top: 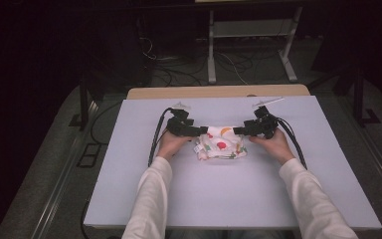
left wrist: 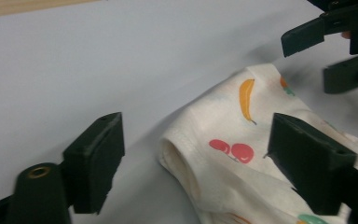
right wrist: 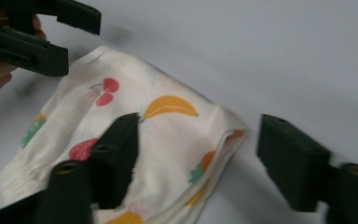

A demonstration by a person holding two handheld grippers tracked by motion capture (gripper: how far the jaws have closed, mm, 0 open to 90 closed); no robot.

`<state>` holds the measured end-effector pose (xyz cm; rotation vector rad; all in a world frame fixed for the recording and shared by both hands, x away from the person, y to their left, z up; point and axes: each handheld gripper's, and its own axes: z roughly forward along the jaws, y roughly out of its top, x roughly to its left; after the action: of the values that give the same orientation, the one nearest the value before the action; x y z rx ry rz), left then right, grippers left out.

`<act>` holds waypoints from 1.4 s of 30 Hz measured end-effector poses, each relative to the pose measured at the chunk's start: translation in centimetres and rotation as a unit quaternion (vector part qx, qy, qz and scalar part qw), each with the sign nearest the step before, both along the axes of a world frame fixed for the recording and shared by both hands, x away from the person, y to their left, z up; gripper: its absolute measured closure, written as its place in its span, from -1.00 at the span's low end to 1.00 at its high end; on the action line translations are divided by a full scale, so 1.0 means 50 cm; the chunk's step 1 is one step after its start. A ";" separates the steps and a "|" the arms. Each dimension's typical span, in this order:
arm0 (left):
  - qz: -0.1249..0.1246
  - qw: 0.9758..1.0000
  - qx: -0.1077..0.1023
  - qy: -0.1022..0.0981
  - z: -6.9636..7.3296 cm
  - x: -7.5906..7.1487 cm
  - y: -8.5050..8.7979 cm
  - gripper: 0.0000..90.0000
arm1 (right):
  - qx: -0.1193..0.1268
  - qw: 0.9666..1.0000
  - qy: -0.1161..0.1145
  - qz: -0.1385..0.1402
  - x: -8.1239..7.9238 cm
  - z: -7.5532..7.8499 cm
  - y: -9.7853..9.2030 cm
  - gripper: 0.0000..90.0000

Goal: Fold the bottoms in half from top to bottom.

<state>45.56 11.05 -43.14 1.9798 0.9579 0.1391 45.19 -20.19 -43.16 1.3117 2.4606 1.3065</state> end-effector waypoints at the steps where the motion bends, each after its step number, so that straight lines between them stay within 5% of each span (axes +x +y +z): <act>1: 0.001 1.000 0.002 0.002 0.001 -0.001 0.000 -0.69 | -0.004 1.000 0.001 -0.001 -0.003 0.001 -0.001 -0.70; 6: 0.006 1.000 0.015 0.002 0.011 -0.016 0.005 -1.00 | 0.005 1.000 -0.008 -0.007 -0.018 0.005 -0.017 -0.98; 17: 0.006 1.000 0.015 -0.024 0.039 -0.070 0.017 -1.00 | 0.025 0.999 -0.030 -0.025 -0.064 0.028 -0.068 -1.00; 32: 0.018 0.998 0.009 -0.052 0.063 -0.128 0.059 -1.00 | 0.018 0.999 -0.042 -0.008 -0.116 0.039 -0.078 -1.00; 42: 0.024 0.997 0.013 -0.073 0.075 -0.167 0.090 -1.00 | 0.018 0.998 -0.056 -0.023 -0.153 0.050 -0.113 -1.00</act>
<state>37.20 15.55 -39.39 1.9432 0.9122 0.3203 37.55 -25.82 -40.65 1.2585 2.3283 1.3803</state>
